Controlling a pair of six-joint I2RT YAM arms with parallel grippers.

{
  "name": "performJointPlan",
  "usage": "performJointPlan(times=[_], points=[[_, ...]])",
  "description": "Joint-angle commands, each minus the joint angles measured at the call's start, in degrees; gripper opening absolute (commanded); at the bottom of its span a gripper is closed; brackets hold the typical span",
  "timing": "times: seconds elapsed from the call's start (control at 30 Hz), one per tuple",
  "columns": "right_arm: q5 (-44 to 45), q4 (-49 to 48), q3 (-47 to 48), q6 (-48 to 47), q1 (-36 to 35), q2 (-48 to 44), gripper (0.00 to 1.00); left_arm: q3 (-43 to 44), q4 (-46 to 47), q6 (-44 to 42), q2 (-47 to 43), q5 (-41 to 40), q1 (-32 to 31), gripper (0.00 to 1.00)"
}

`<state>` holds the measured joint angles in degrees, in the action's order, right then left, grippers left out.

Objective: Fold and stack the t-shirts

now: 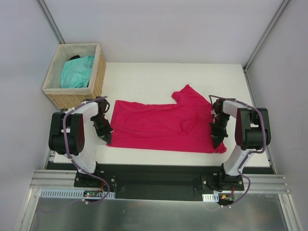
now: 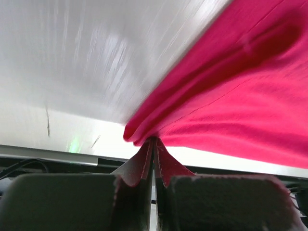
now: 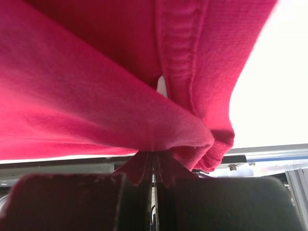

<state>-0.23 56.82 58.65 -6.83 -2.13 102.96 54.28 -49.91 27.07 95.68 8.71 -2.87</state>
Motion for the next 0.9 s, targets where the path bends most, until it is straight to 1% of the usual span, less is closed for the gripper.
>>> performJointPlan(times=[0.0, 0.13, 0.2, 0.27, 0.3, 0.4, 0.43, 0.5, 0.6, 0.63, 0.67, 0.7, 0.73, 0.77, 0.83, 0.87], points=[[0.76, 4.44, 0.41, 1.03, -0.24, -2.23, 0.01, -3.12, -3.09, 1.76, -4.18, -0.27, 0.59, 0.00], [0.84, 4.44, 0.58, 0.42, -0.33, -1.79, 0.01, -4.54, -3.09, 1.93, -6.46, -0.71, 0.59, 0.00], [0.76, 4.27, 1.54, 0.76, -0.77, -5.03, 0.01, -3.75, -3.17, 1.67, -7.61, -1.24, 0.59, 0.00], [0.84, 5.14, 3.39, 1.29, -1.03, -8.98, 0.01, -1.12, -4.48, 1.15, -9.36, -1.24, 0.59, 0.00], [0.76, 5.67, 6.09, 1.64, -1.12, -10.13, 0.01, 0.28, -5.10, 0.88, -9.89, -1.07, 0.59, 0.00], [3.82, 8.22, 10.76, 3.05, -2.35, -15.57, 0.01, 6.70, -8.53, -0.52, -11.39, -0.62, 0.59, 0.00], [4.70, 10.22, 13.83, 3.57, -2.35, -16.99, 0.01, 10.37, -10.10, -0.87, -11.83, -0.97, 0.59, 0.00], [6.90, 11.73, 16.66, 3.93, -2.35, -20.49, 0.01, 15.30, -13.36, -1.93, -13.05, -2.11, 0.59, 0.00], [7.09, 9.29, 17.64, 1.75, -2.09, -22.88, 0.01, 18.48, -12.68, -3.86, -13.77, -1.51, 0.59, 0.00], [5.95, 6.06, 16.33, 1.30, -1.83, -23.24, 0.02, 18.49, -11.54, -4.21, -13.68, -0.89, 0.59, 0.02], [4.55, 4.55, 15.80, 1.29, -1.39, -22.89, 0.06, 18.32, -9.52, -5.61, -13.50, -0.37, 0.59, 0.06], [2.88, 3.05, 15.44, 1.03, -1.21, -22.37, 0.10, 18.66, -8.29, -5.97, -12.63, -0.36, 0.59, 0.11], [1.04, 0.17, 15.18, 0.68, -1.12, -20.88, 0.12, 18.93, -5.84, -6.50, -12.19, 0.34, 0.59, 0.24], [-2.37, -1.34, 14.91, 0.68, -1.03, -20.17, 0.22, 19.19, -4.42, -7.81, -11.66, 0.69, 0.59, 0.30], [-4.42, -5.90, 14.47, 0.24, -1.12, -18.76, 0.26, 20.42, -1.44, -8.52, -9.64, 1.13, 0.59, 0.38], [-5.73, -7.15, 14.82, 0.24, -1.03, -17.37, 0.28, 20.86, -0.46, -9.74, -8.94, 2.70, 0.76, 0.44]])
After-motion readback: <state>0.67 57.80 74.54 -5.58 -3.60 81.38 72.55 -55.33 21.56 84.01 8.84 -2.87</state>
